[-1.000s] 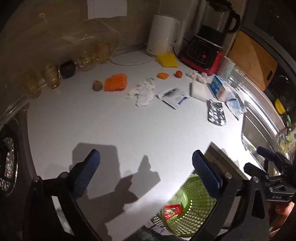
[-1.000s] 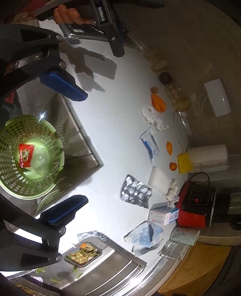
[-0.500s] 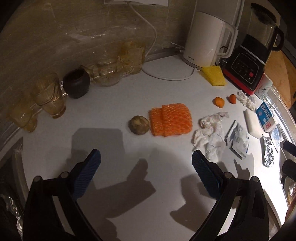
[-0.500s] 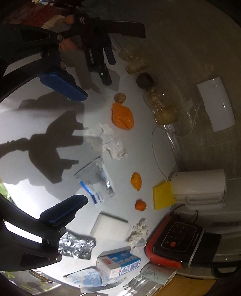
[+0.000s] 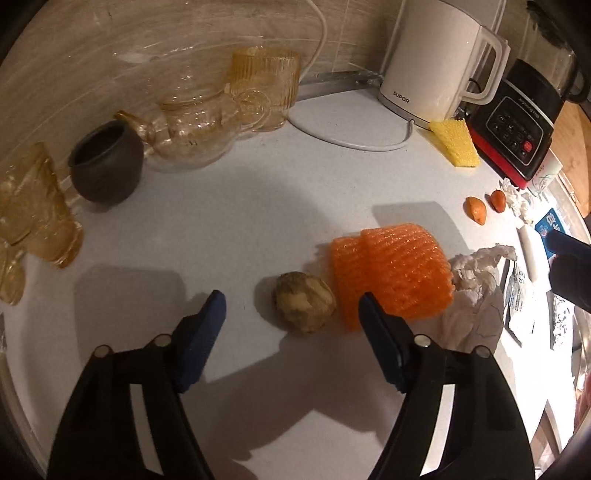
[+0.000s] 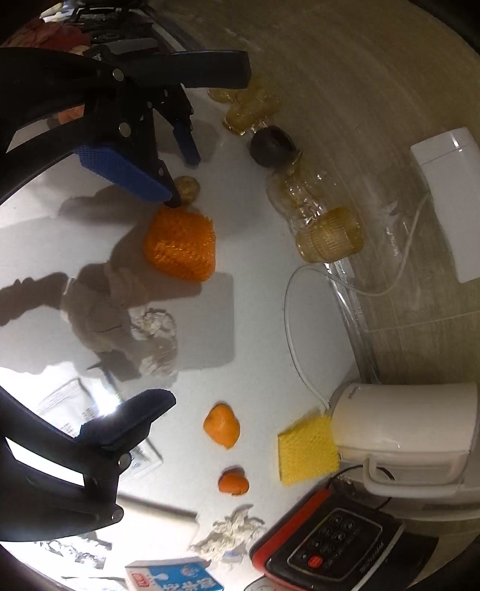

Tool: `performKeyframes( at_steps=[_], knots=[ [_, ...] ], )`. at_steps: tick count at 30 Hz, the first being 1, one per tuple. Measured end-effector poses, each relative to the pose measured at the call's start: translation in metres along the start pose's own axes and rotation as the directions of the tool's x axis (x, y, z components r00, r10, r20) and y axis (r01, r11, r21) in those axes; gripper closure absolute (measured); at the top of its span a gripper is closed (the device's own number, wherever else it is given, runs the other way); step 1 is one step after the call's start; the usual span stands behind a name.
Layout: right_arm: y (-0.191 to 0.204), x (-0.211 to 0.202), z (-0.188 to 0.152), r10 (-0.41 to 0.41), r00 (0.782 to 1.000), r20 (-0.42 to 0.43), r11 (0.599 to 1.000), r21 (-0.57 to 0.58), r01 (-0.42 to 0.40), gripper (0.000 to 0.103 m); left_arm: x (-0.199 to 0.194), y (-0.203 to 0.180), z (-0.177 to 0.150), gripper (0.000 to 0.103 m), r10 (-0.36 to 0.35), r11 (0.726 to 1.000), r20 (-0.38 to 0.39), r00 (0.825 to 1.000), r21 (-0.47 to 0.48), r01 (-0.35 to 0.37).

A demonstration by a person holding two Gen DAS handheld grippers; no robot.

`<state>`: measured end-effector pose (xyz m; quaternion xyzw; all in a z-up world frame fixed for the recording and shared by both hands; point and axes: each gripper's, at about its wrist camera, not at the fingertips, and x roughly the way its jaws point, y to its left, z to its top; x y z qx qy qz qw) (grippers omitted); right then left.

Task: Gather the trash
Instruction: 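Grasp the brown round root with the left tool while the right tool grasps the orange foam net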

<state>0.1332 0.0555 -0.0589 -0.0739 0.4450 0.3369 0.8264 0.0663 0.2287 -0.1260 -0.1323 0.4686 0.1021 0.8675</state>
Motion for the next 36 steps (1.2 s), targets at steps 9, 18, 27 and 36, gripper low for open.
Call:
performKeyframes(
  at_steps=[9, 18, 27, 36],
  knots=[
    [0.008, 0.031, 0.009, 0.026, 0.998, -0.051, 1.000, -0.016, -0.027, 0.003, 0.006, 0.002, 0.000, 0.059, -0.082, 0.997, -0.001, 0.997, 0.007, 0.082],
    [0.029, 0.069, 0.020, 0.033, 0.992, -0.121, 0.998, -0.039, -0.038, 0.009, 0.002, 0.003, -0.005, 0.067, -0.114, 0.993, 0.015, 0.993, 0.026, 0.113],
    [0.030, 0.088, 0.014, 0.083, 0.981, -0.174, 0.997, 0.017, -0.082, 0.083, -0.010, 0.014, -0.012, 0.067, -0.103, 0.995, 0.022, 0.994, -0.005, 0.103],
    [0.010, -0.009, -0.007, 0.050, 0.998, -0.037, 0.999, -0.008, -0.050, 0.085, -0.066, -0.029, -0.027, 0.067, -0.123, 0.992, 0.053, 0.991, 0.039, 0.121]
  ],
)
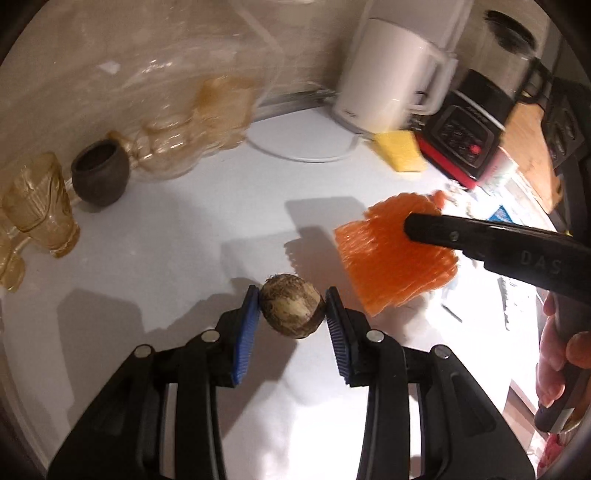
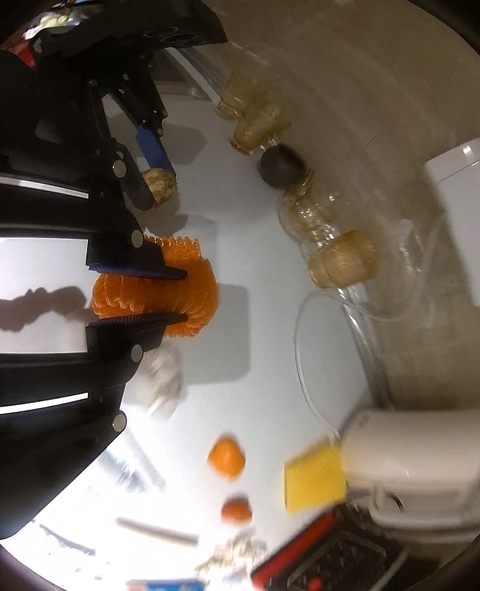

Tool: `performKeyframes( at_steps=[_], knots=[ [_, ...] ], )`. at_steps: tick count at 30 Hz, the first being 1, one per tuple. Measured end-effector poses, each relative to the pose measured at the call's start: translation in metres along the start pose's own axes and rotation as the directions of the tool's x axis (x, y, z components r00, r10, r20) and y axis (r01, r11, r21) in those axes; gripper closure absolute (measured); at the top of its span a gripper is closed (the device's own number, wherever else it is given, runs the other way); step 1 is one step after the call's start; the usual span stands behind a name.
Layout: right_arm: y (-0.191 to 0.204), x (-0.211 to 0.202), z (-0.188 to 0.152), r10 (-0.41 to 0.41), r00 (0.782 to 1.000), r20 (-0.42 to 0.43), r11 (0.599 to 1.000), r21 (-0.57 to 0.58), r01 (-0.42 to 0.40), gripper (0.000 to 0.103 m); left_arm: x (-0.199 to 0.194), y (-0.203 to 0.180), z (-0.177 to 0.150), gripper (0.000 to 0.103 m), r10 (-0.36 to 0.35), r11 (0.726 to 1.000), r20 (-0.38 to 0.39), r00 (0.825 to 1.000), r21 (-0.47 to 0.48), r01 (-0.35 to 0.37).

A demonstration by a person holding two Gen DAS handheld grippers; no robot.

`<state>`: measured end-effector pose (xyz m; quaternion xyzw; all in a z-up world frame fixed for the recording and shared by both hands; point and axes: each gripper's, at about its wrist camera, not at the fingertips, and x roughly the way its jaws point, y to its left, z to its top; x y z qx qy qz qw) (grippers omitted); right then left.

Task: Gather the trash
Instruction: 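Carry both over the green basket, left drops the root while right drops the foam net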

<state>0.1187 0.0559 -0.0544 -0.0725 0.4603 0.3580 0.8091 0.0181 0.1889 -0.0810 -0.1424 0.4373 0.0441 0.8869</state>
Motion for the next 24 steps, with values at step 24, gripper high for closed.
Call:
performKeyframes(
  at_steps=[24],
  knots=[
    [-0.149, -0.208, -0.319, -0.256, 0.964, -0.069, 0.943, 0.199, 0.265, 0.085, -0.038, -0.285, -0.199, 0.067, -0.132, 0.936, -0.240, 0.962, 0.289, 0.201]
  ],
)
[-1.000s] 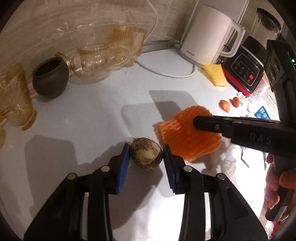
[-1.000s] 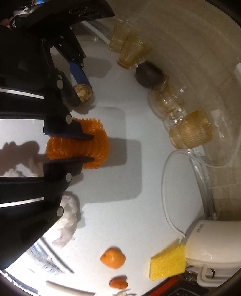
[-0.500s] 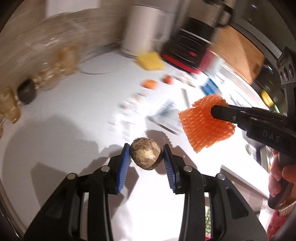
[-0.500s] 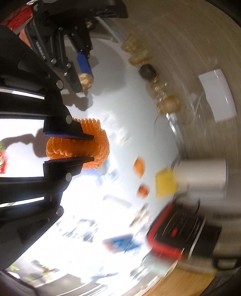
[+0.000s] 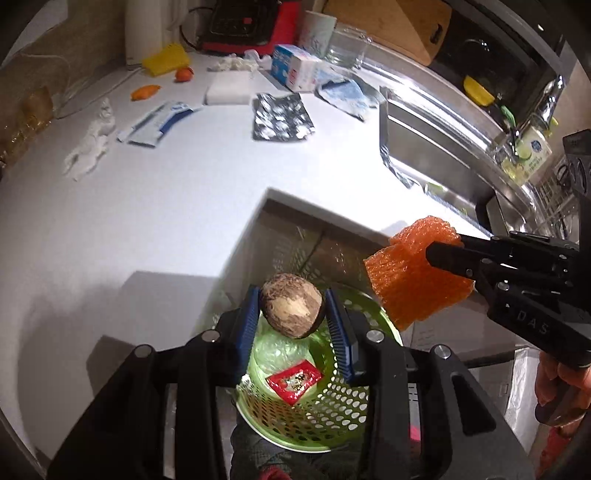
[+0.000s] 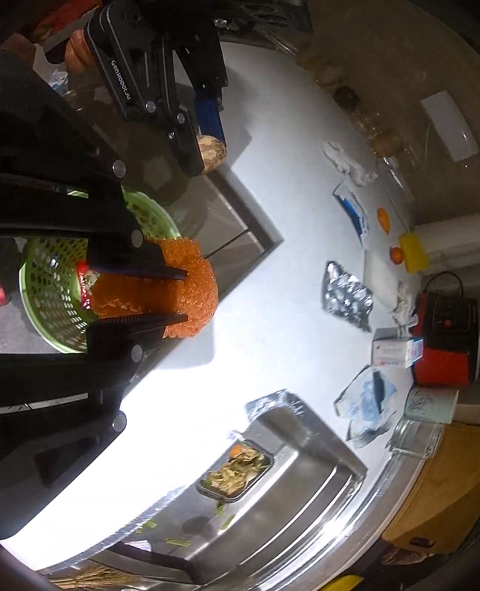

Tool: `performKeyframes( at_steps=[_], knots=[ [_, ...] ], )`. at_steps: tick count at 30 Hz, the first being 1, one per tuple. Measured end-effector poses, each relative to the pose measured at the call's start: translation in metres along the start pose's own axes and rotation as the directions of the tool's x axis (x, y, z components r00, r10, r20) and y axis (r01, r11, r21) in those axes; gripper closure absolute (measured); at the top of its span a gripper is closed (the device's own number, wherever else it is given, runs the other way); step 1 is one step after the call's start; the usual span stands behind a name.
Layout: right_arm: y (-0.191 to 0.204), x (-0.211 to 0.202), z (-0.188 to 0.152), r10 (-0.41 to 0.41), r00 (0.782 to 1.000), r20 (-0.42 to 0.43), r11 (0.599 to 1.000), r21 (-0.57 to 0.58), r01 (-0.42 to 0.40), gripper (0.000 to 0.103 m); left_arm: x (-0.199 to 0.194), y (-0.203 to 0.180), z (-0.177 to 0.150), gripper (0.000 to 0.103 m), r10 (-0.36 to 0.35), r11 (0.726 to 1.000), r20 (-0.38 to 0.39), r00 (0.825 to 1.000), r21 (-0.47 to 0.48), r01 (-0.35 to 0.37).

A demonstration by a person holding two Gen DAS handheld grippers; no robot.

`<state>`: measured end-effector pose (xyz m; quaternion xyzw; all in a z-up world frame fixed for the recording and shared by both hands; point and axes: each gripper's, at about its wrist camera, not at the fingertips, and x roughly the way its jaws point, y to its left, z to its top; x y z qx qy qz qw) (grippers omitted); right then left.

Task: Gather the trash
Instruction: 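Carry both over the green basket, left drops the root while right drops the foam net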

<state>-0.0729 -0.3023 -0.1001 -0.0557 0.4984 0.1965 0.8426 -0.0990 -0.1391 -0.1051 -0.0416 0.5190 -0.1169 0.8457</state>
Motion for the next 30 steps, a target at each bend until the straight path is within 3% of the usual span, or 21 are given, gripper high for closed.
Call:
performKeyframes(
  at_steps=[5, 8, 9, 14, 19, 26, 28, 30],
  knots=[
    [-0.020, 0.004, -0.038, 0.014, 0.999, -0.041, 1.000, 0.007, -0.014, 0.085, 0.037, -0.032, -0.030, 0.066, 0.005, 1.000, -0.107, 0.994, 0.009, -0.004],
    [-0.028, 0.005, -0.050, 0.025, 0.998, -0.054, 1.000, 0.007, -0.025, 0.085, 0.044, -0.044, -0.040, 0.051, 0.019, 1.000, -0.132, 0.991, 0.012, -0.018],
    [-0.029, 0.006, -0.053, 0.030, 0.998, -0.055, 1.000, 0.008, -0.030, 0.085, 0.042, -0.047, -0.041, 0.042, 0.024, 1.000, -0.127, 0.992, 0.010, -0.023],
    [-0.030, 0.010, -0.060, 0.050, 0.997, -0.063, 0.999, -0.011, -0.051, 0.085, 0.023, -0.050, -0.038, 0.031, 0.051, 0.999, -0.083, 0.995, 0.004, -0.051],
    [-0.023, 0.023, -0.066, 0.083, 0.993, -0.079, 0.996, -0.027, -0.086, 0.084, 0.004, -0.039, -0.031, 0.028, 0.098, 0.995, -0.054, 0.994, -0.020, -0.100],
    [-0.003, 0.082, -0.082, 0.125, 0.976, -0.177, 0.990, -0.044, -0.134, 0.083, -0.015, -0.010, -0.027, 0.025, 0.146, 0.988, -0.038, 0.989, -0.047, -0.147],
    [0.006, 0.100, -0.089, 0.123, 0.969, -0.216, 0.989, -0.059, -0.139, 0.080, -0.019, 0.000, -0.026, 0.025, 0.158, 0.985, -0.036, 0.987, -0.061, -0.160],
    [0.014, 0.112, -0.095, 0.116, 0.962, -0.248, 0.988, -0.072, -0.138, 0.055, -0.022, 0.009, -0.025, 0.024, 0.164, 0.983, -0.036, 0.986, -0.074, -0.166]
  ],
)
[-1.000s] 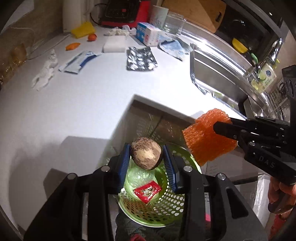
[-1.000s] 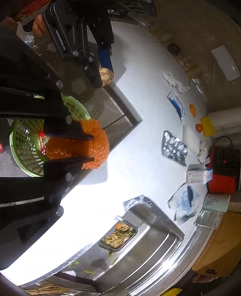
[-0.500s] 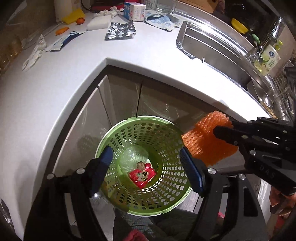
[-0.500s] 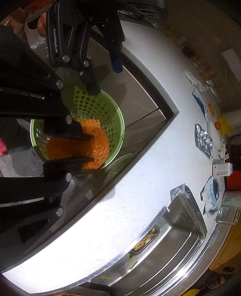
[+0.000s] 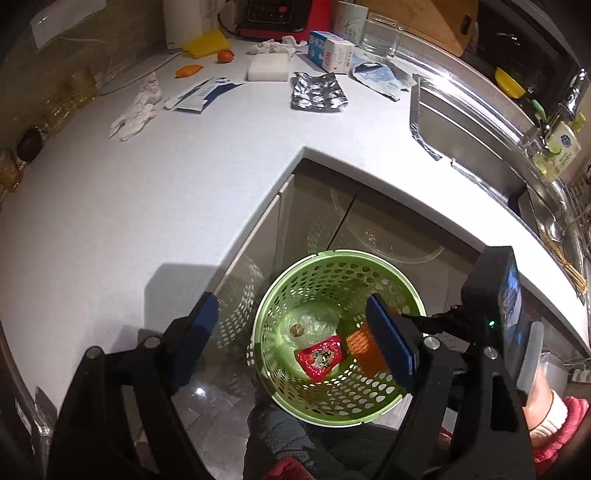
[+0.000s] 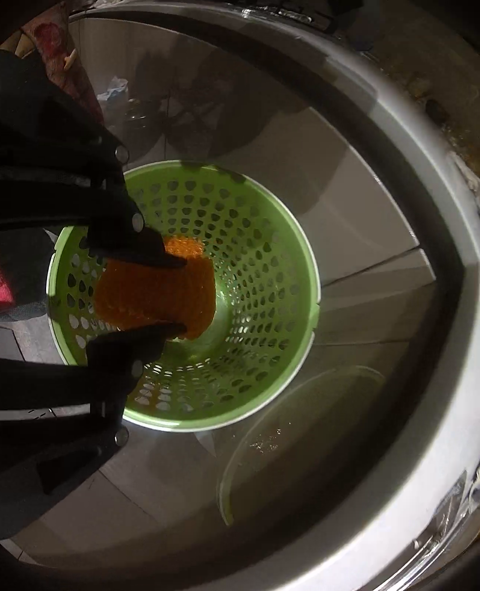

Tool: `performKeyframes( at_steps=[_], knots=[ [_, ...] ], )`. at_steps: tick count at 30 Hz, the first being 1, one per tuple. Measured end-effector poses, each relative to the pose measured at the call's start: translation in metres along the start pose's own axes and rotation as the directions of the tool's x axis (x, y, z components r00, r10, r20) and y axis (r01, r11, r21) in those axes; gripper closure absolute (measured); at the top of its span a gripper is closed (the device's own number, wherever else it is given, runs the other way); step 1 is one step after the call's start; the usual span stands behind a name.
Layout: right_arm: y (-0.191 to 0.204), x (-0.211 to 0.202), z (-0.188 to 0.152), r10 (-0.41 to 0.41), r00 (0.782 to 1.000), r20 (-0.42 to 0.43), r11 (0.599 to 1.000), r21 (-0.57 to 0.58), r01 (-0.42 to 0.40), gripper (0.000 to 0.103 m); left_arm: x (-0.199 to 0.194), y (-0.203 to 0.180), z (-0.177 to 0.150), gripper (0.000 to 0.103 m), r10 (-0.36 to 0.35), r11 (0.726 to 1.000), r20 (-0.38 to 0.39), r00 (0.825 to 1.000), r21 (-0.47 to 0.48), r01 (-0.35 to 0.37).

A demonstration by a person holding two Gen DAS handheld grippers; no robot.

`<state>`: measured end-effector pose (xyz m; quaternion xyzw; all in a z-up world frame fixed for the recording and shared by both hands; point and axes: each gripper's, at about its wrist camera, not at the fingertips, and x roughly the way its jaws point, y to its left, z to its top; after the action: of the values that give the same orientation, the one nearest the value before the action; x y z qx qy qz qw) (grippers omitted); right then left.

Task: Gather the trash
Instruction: 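Carry both over the green basket, left drops the root while right drops the foam net, then grasp the crumpled white tissue with the left tool while the right tool grasps the white-blue medicine packet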

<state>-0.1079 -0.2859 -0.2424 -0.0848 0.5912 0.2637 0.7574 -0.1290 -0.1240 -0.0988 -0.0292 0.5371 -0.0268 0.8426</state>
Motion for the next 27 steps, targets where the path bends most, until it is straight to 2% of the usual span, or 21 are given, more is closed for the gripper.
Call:
performKeyframes(
  at_steps=[2, 5, 11, 17, 21, 27],
  knots=[
    [0.004, 0.003, 0.001, -0.015, 1.000, 0.003, 1.000, 0.004, 0.015, 0.040, -0.002, 0.009, 0.002, 0.024, 0.008, 1.000, 0.004, 1.000, -0.012, -0.008],
    [0.008, -0.005, 0.009, -0.020, 0.999, 0.024, 1.000, 0.004, 0.020, 0.031, -0.005, 0.021, 0.007, 0.022, 0.020, 1.000, 0.013, 1.000, -0.022, -0.019],
    [0.022, -0.048, 0.039, -0.043, 0.991, 0.127, 0.999, -0.005, 0.044, 0.023, -0.014, 0.046, 0.027, 0.020, 0.033, 0.998, 0.054, 0.998, -0.047, -0.030],
    [0.048, -0.095, 0.084, -0.075, 0.963, 0.258, 0.995, -0.040, 0.089, 0.013, -0.022, 0.086, 0.055, 0.016, 0.062, 0.995, 0.109, 0.992, -0.083, -0.053],
    [0.064, -0.107, 0.118, -0.093, 0.945, 0.314, 0.993, -0.043, 0.112, 0.008, -0.022, 0.115, 0.078, 0.016, 0.085, 0.993, 0.132, 0.988, -0.099, -0.072],
    [0.077, -0.108, 0.166, -0.113, 0.931, 0.348, 0.993, -0.002, 0.121, 0.003, -0.016, 0.151, 0.112, 0.013, 0.086, 0.992, 0.162, 0.983, -0.100, -0.071]
  ],
)
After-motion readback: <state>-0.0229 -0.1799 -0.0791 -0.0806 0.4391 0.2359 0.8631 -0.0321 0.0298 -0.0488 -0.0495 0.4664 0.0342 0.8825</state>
